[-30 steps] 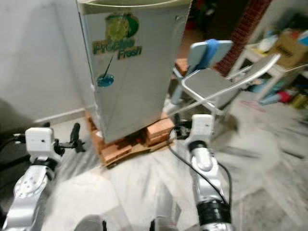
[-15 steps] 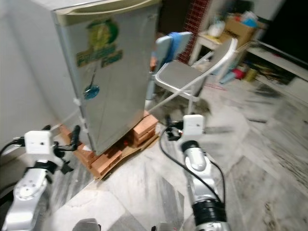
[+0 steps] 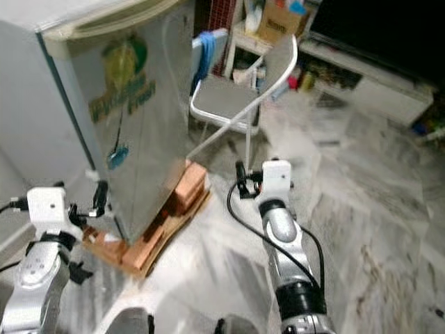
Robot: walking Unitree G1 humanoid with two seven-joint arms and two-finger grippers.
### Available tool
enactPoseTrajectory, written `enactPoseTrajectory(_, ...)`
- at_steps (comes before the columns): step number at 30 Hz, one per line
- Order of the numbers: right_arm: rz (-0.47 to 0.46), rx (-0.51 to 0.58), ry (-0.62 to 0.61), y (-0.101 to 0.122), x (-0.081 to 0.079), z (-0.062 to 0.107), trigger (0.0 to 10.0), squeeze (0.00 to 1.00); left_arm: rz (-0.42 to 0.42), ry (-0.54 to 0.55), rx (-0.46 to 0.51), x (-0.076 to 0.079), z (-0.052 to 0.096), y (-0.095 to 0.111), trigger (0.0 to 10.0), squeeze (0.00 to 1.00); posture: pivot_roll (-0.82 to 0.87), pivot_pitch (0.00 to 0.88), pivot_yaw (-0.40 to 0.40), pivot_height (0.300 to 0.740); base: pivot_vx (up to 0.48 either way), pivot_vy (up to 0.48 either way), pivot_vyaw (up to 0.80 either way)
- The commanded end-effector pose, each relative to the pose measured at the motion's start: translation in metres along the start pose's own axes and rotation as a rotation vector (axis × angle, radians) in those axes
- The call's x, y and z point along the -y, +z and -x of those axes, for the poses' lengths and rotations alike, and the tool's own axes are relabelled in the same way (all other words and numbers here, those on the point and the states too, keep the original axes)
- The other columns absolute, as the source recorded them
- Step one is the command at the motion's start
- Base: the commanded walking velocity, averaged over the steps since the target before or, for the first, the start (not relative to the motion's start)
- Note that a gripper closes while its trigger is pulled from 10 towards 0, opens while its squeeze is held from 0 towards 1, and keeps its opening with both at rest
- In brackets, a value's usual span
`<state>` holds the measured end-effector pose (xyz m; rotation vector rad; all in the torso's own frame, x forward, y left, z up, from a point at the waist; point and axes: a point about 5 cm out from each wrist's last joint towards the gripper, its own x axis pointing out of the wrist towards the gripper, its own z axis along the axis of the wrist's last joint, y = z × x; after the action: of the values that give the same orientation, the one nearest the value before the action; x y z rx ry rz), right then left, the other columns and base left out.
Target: Restocking fridge
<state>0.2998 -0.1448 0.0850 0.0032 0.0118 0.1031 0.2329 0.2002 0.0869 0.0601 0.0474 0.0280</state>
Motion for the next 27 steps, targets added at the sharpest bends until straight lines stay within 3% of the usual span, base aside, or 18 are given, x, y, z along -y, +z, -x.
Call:
enactPoseTrajectory(1, 0.013, -0.026, -0.030, -0.006, 0.011, 0.004, 10.0, 0.00, 0.009, -0.016, 0.001, 0.007, 0.003, 0.000, 10.0, 0.00, 0.14, 0.035, -0.117, 0.740, 0.000, 0.401, 0.00)
enactPoseTrajectory(10, 0.016, -0.034, -0.033, -0.007, 0.012, 0.004, 10.0, 0.00, -0.010, -0.018, -0.009, 0.004, 0.007, -0.001, 10.0, 0.00, 0.14, 0.038, -0.114, 0.740, 0.000, 0.000, 0.00)
enactPoseTrajectory(17, 0.022, -0.043, -0.028, -0.010, 0.012, 0.008, 10.0, 0.00, -0.022, -0.007, -0.019, -0.002, 0.010, -0.003, 10.0, 0.00, 0.14, 0.048, -0.120, 0.740, 0.000, 0.000, -0.71)
enactPoseTrajectory(27, 0.033, -0.039, -0.023, -0.007, 0.016, 0.005, 10.0, 0.00, -0.031, 0.016, -0.005, -0.008, 0.007, 0.000, 10.0, 0.00, 0.14, 0.055, -0.130, 0.740, 0.000, 0.409, -0.68)
